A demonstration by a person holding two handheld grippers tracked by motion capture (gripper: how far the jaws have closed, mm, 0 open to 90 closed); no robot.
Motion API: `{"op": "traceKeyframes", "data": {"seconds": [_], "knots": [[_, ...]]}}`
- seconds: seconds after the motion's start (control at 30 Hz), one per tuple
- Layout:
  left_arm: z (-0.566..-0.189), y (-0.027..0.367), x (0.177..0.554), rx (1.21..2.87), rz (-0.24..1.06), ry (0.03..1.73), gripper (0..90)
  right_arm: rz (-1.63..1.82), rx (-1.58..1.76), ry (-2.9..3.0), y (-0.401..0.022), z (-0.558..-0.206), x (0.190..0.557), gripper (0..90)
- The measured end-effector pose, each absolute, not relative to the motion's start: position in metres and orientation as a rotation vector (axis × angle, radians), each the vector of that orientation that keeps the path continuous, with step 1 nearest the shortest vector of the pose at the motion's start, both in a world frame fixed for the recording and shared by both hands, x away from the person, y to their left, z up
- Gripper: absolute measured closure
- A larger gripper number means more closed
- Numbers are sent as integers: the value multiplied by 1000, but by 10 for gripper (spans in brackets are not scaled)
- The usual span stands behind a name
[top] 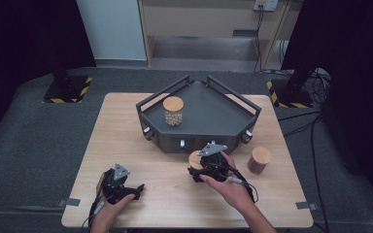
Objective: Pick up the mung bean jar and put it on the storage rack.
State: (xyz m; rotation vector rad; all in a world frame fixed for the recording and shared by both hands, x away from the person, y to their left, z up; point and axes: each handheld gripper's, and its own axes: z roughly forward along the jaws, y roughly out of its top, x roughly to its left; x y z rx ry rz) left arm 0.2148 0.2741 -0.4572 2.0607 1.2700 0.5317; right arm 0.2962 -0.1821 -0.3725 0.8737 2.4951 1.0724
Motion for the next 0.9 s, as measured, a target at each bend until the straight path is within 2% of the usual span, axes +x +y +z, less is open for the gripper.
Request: {"op": "traceKeyframes", "data": {"seconds": [0.9], "knots": [[-457,274,215,2061,532,1270,0,1069,842,2486,-187,-344,303,256]]}}
